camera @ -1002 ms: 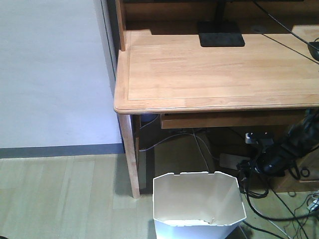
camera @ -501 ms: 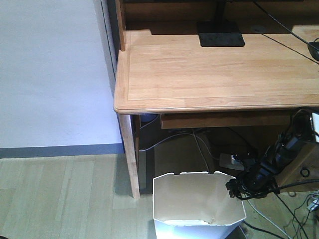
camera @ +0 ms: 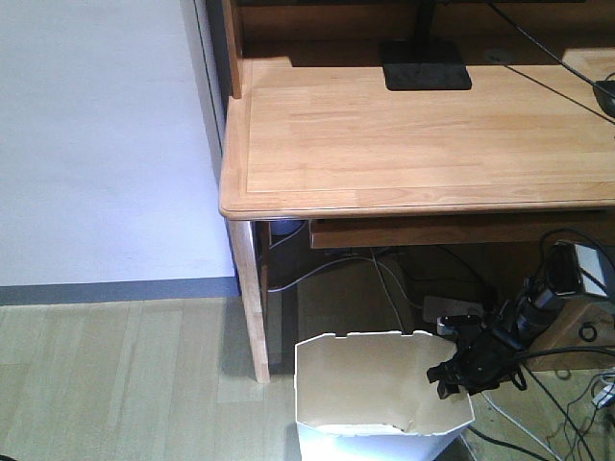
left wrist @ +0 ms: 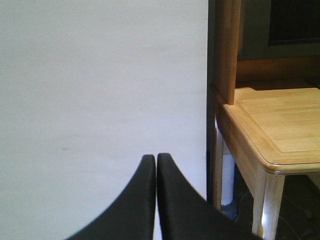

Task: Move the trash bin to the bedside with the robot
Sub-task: 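Close the right gripper on the white trash bin's rim and lift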

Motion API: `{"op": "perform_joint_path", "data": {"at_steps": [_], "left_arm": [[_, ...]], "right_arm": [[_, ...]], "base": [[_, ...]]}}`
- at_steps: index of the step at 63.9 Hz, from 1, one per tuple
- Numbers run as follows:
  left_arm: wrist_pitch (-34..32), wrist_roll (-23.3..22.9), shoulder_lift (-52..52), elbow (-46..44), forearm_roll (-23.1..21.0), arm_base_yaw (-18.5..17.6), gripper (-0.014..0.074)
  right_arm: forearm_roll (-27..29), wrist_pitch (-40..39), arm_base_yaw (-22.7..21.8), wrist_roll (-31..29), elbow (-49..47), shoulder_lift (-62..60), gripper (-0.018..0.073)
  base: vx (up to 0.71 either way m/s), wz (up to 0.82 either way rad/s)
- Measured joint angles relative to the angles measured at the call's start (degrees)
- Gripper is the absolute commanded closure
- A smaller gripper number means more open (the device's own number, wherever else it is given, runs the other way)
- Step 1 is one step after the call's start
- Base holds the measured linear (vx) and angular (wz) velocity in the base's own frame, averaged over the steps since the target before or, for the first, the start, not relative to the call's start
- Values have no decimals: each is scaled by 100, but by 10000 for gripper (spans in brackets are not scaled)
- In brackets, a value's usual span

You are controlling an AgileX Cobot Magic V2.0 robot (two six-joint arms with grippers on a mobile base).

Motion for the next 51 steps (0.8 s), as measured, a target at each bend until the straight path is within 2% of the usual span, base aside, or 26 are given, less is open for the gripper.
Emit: {"op": "perform_joint_path", "data": {"at_steps": [6, 7, 19, 27, 41, 51], "left_arm": [[0, 0, 0, 0, 0, 0, 603], [0, 0, 0, 0, 0, 0, 603], [0, 0, 0, 0, 0, 0, 603], [0, 0, 0, 0, 0, 0, 603], [0, 0, 0, 0, 0, 0, 603], [0, 0, 0, 0, 0, 0, 603]], "right_arm": [[14, 219, 0, 9, -168, 66, 559], [30, 258, 0, 9, -208, 70, 575], [258, 435, 0, -35, -431, 105, 570], [629, 433, 0, -412, -376, 86, 568], [2087, 233, -43, -2000, 297, -283, 566], [3028, 381, -399, -2969, 990, -874, 566]], "base": [[0, 0], [0, 0], [0, 0], [0, 0], [0, 0], [0, 0]]}}
